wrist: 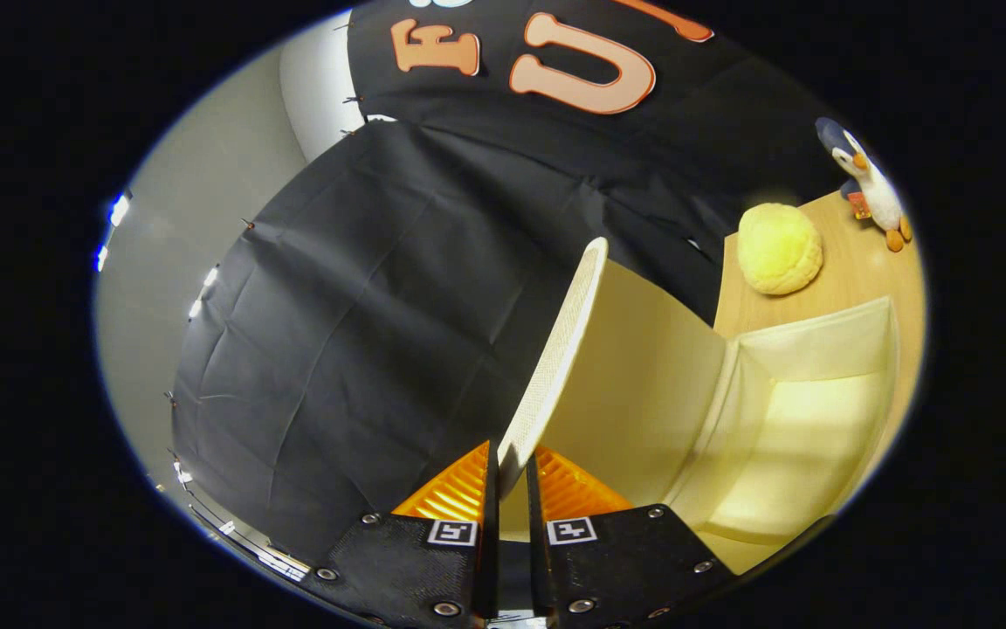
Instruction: Open the storage box then place both shoes into the box .Put the left shoe in first, then the right shoe, with the right side of both shoes facing outward in a uniform manner.
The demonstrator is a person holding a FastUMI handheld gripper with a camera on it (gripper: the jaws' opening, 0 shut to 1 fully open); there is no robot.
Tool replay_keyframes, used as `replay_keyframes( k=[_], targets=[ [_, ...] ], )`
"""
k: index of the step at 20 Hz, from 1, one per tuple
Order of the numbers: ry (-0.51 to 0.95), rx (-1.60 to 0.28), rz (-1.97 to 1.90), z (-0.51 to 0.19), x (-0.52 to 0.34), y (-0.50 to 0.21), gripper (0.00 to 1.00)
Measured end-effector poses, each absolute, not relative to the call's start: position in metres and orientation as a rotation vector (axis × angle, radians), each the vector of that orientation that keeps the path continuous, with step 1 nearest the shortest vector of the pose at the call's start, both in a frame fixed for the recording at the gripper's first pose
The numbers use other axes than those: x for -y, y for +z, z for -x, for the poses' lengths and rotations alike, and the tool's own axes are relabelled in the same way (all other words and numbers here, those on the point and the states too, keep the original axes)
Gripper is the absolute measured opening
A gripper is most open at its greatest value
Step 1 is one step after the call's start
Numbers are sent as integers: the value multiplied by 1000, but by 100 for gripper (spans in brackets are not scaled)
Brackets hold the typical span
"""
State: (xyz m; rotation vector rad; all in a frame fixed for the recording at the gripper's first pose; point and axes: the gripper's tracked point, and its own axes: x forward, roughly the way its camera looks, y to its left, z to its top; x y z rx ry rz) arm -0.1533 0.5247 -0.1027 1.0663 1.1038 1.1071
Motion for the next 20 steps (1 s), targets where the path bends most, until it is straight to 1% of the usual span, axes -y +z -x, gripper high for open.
replay_keyframes(
  k=[3,5,6,7,8,9,10,12,15,20],
  targets=[
    [1097,-1109,-1048,160,-548,-103,15],
    [1057,-1118,-994,161,-564,-115,16],
    [1040,-1123,-960,161,-569,-124,27],
    [1030,-1139,-932,167,-574,-132,36],
    [1026,-1151,-910,173,-576,-139,53],
    [1017,-1161,-869,177,-575,-148,61],
    [1009,-1167,-819,182,-571,-157,72],
    [995,-1160,-746,185,-557,-170,76],
    [944,-1142,-692,181,-519,-190,80],
    [770,-1130,-546,168,-427,-244,85]
  ],
)
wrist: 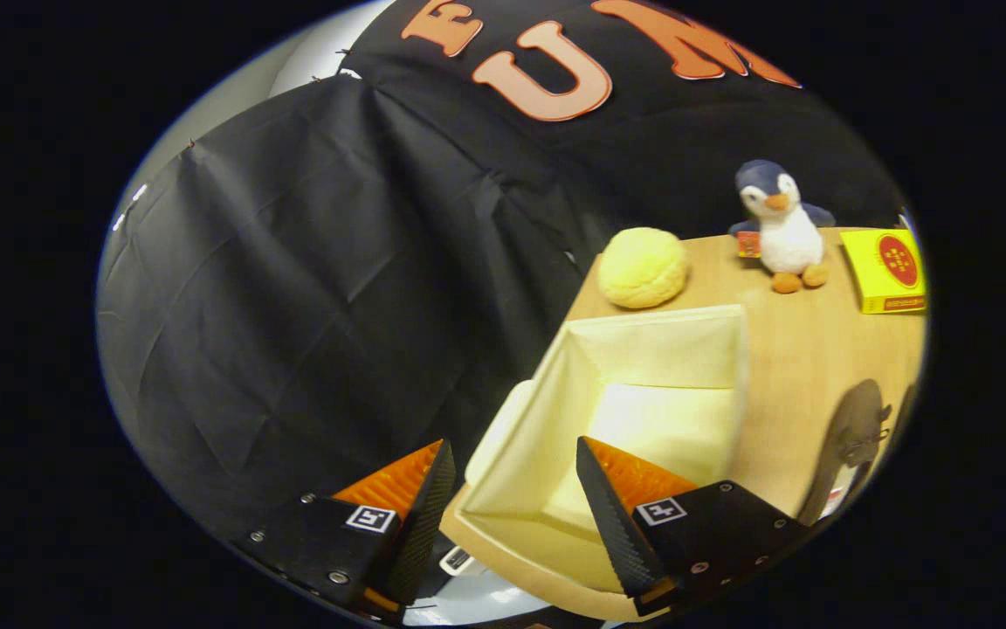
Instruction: Open the storage box then place both shoes into the box .Put the left shoe in first, then the right shoe, with the right side of both shoes facing outward in a uniform manner.
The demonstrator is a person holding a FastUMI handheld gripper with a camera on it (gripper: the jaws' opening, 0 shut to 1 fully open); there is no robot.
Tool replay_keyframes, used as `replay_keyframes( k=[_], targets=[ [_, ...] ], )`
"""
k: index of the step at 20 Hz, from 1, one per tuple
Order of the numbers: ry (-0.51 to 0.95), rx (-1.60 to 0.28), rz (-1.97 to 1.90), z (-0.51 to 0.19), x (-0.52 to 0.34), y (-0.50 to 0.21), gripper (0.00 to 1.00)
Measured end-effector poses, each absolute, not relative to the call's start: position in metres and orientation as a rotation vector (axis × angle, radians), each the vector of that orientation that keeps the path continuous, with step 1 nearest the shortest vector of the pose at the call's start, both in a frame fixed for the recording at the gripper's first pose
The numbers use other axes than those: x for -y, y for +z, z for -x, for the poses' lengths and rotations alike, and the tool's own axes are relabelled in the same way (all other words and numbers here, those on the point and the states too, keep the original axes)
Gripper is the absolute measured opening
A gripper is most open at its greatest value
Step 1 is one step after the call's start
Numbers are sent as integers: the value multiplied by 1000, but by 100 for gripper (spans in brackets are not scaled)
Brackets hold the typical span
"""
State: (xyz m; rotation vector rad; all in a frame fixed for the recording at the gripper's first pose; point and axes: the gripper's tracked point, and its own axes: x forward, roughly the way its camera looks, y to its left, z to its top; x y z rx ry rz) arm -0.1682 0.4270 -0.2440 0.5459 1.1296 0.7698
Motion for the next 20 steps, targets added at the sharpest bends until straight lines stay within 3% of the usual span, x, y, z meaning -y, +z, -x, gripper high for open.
replay_keyframes(
  k=[10,20],
  targets=[
    [418,-1119,-311,165,-224,-332,92],
    [328,-1237,-147,189,-159,-414,89]
  ],
)
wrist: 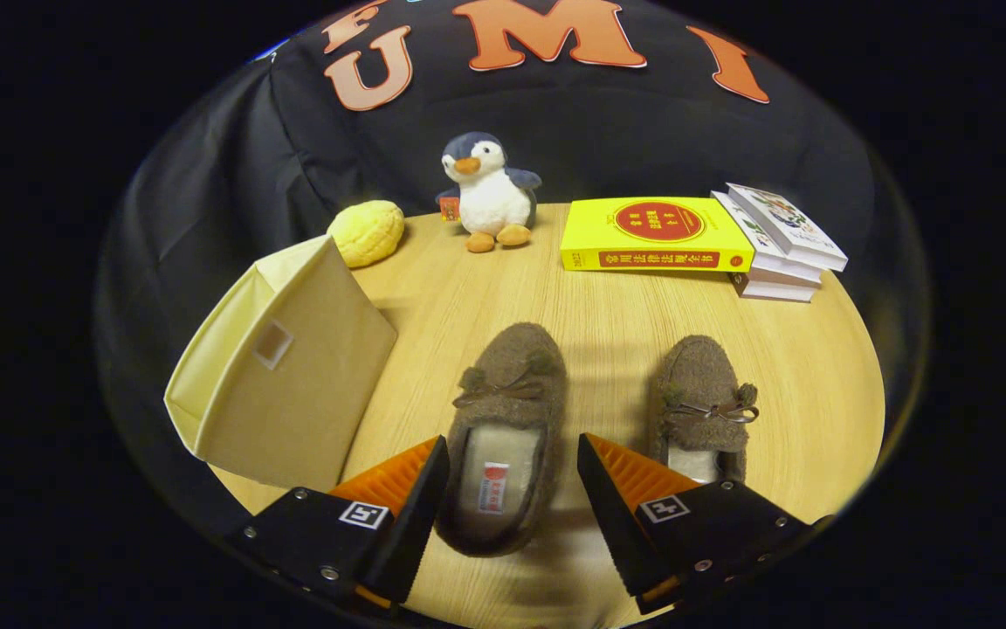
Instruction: Open the storage box then place both shoes into the box .Put the left shoe in first, then the right shoe, with the right side of both shoes facing outward in a uniform manner.
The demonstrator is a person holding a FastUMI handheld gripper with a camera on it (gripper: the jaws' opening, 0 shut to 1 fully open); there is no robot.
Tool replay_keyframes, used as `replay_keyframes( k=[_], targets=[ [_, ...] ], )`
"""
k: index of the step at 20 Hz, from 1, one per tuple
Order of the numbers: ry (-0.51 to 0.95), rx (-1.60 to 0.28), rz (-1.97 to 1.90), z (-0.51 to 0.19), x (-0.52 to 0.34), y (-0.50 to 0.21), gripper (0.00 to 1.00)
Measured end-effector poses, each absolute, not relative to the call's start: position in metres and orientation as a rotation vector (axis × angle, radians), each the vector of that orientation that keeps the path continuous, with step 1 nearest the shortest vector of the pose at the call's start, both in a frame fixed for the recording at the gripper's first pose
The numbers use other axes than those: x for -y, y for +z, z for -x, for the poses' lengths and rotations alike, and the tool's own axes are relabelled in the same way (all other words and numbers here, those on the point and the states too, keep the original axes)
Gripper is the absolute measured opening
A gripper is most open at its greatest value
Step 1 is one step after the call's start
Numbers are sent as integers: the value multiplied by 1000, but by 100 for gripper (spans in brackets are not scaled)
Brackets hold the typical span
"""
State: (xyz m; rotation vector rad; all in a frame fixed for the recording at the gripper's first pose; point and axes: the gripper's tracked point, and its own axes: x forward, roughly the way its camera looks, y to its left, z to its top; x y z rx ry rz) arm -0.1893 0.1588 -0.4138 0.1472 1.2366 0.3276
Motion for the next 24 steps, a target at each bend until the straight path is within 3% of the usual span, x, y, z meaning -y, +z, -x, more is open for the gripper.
replay_keyframes(
  k=[5,8,11,16,18,24],
  targets=[
    [324,-1257,-74,182,-154,-451,81],
    [336,-1273,-115,179,-164,-458,70],
    [314,-1285,-124,175,-164,-467,55],
    [236,-1313,-169,171,-155,-477,17],
    [208,-1332,-189,172,-155,-475,9],
    [204,-1350,-244,171,-172,-438,4]
  ],
)
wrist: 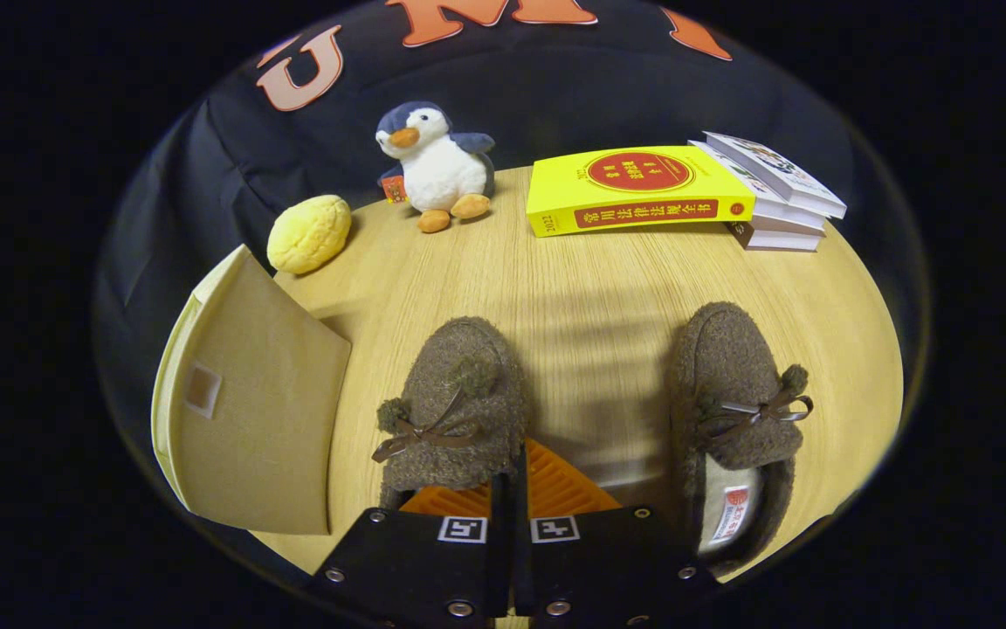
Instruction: Open the storage box then place both shoes into the box .Put the left shoe in first, then the right shoe, with the right side of both shoes facing outward in a uniform manner.
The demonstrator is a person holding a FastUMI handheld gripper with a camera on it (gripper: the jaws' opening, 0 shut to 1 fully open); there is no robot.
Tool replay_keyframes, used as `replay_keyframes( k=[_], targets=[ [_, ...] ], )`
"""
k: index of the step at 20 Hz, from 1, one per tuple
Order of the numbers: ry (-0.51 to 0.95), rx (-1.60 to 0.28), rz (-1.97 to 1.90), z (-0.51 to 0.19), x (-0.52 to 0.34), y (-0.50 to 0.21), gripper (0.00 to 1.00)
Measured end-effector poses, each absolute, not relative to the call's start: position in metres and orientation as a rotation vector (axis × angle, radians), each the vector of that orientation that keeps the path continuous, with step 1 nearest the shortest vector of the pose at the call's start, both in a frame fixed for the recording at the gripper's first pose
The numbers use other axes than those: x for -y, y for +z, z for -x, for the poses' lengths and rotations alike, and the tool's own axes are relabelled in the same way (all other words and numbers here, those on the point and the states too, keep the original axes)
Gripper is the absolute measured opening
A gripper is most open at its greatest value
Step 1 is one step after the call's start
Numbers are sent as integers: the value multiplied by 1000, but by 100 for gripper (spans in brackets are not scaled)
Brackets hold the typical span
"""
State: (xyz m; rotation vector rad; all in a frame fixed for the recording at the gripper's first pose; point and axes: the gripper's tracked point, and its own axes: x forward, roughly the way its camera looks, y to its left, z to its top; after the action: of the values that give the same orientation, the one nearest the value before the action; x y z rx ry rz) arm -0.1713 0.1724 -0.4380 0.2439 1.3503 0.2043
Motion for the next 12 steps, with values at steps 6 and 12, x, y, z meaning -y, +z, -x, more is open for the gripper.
replay_keyframes(
  k=[6,12],
  targets=[
    [203,-1283,-275,142,-196,-367,4],
    [239,-1258,-263,120,-236,-303,4]
  ],
)
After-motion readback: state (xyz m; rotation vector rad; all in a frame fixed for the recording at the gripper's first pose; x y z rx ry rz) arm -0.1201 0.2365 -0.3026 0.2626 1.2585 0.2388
